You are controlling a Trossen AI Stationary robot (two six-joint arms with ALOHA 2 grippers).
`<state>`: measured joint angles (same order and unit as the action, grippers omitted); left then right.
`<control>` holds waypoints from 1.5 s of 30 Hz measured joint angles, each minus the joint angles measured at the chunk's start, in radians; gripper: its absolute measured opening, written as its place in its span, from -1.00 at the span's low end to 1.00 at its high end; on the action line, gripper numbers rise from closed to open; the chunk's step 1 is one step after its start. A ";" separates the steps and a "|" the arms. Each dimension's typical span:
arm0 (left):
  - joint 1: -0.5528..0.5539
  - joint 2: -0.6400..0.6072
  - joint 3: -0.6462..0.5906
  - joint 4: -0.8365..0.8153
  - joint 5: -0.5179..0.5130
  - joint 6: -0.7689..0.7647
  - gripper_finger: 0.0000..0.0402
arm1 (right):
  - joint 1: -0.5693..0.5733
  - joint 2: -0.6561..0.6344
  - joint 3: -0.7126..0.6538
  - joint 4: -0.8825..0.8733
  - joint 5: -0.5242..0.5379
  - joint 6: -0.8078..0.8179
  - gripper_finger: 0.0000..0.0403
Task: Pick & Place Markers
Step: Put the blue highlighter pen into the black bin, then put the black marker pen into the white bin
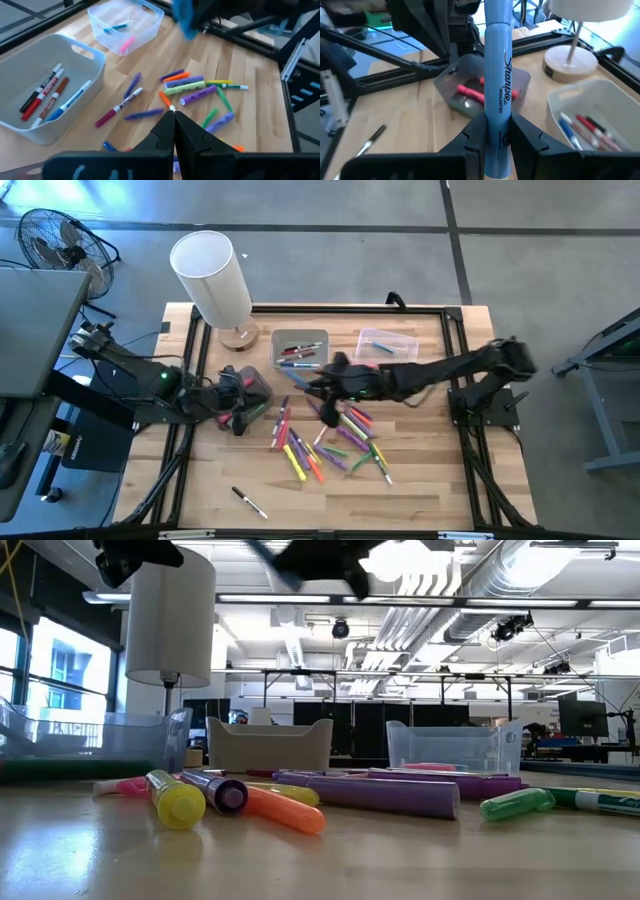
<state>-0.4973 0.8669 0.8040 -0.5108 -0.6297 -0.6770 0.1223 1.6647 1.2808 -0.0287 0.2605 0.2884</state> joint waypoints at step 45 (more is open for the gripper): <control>0.000 0.044 0.037 -0.188 0.311 0.108 -1.00 | 0.006 0.352 0.432 -0.626 -0.191 0.071 -0.96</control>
<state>-0.4976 0.9110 0.8413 -0.6990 -0.3189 -0.5693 0.1284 2.0168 1.7131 -0.6552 0.0692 0.3594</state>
